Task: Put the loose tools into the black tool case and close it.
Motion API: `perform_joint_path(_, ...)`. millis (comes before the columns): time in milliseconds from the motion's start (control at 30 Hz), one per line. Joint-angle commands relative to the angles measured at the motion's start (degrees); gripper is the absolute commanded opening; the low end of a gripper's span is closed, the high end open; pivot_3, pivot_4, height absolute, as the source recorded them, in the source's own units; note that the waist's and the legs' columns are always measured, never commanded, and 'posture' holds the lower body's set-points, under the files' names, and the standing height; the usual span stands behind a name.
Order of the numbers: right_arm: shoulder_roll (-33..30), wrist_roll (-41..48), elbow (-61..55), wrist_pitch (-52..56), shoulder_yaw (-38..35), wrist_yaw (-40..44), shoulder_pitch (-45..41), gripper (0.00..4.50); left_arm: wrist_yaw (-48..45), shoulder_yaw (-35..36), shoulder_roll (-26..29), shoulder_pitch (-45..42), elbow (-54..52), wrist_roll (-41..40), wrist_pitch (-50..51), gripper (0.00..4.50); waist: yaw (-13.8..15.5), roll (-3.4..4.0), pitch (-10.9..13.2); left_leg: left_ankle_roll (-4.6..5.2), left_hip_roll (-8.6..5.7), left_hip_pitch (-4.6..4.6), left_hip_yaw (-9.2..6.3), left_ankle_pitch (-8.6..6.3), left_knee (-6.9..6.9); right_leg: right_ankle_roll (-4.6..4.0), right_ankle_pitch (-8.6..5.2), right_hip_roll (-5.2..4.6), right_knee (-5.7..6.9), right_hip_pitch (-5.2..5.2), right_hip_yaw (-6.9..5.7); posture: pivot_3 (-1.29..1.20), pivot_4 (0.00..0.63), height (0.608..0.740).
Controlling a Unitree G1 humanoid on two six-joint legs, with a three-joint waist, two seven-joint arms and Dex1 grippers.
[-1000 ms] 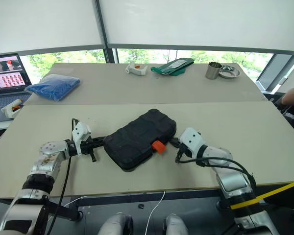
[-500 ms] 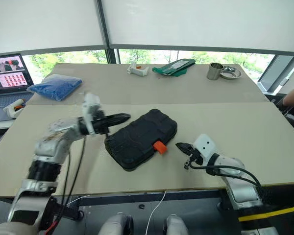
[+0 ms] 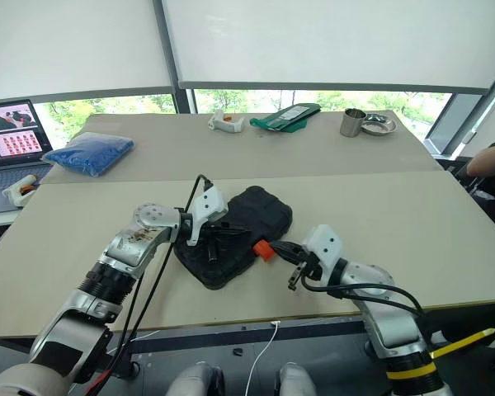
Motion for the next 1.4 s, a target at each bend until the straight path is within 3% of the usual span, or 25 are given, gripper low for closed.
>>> perform_joint_path(33, 0.56, -1.89, 1.36, -0.9, 1.92, 0.41, -1.21, 0.01, 0.43, -1.38, 1.77, 2.6, 2.78, 2.9, 2.73, 0.1, 0.0, 0.0, -0.01, 0.02, 0.0, 0.0, 0.01, 0.01, -0.02, 0.0, 0.0, 0.01, 0.0, 0.0, 0.0, 0.0, 0.15, 0.74)
perform_joint_path(233, 2.54, -5.98, 5.74, -2.07, 5.08, -1.02, -2.23, 0.01, 1.8, 0.11, 2.49, 3.4, 2.61, 2.88, 2.58, 0.1, -0.41, -0.01, -0.01, 0.33, 0.02, 0.01, 0.03, 0.2, -0.1, 0.0, -0.01, 0.04, 0.01, -0.04, 0.04, 0.0, 0.15, 0.74)
perform_joint_path(600, 5.07, -6.21, 9.26, -4.24, 3.4, -1.07, -6.39, 0.01, 2.77, -0.23, 3.26, 5.38, 2.03, 3.91, 3.5, 0.1, -0.87, 0.0, -0.02, 0.3, 0.03, 0.07, 0.03, 0.18, -0.2, 0.0, -0.01, 0.05, 0.01, -0.07, 0.09, 0.0, 0.15, 0.74)
perform_joint_path(1133, -2.08, -2.06, -1.48, 4.56, 1.57, 5.08, -3.04, 0.01, 3.12, -1.24, 2.65, 7.84, 0.59, 3.6, 4.91, 0.1, -0.68, 0.09, -0.54, -0.04, 0.01, 0.2, 0.03, -0.02, -0.41, 0.0, -0.03, 0.02, -0.13, 0.0, 0.14, 0.0, 0.15, 0.74)
perform_joint_path(1400, -1.21, -2.72, 0.55, 5.26, 2.59, 3.79, -3.56, 0.01, 2.97, -1.25, 2.68, 7.6, 0.87, 3.62, 4.75, 0.1, -0.7, 0.19, -0.81, -0.05, 0.01, 0.21, 0.03, -0.02, -0.57, -0.01, -0.03, 0.03, -0.4, 0.01, 0.13, 0.0, 0.15, 0.74)
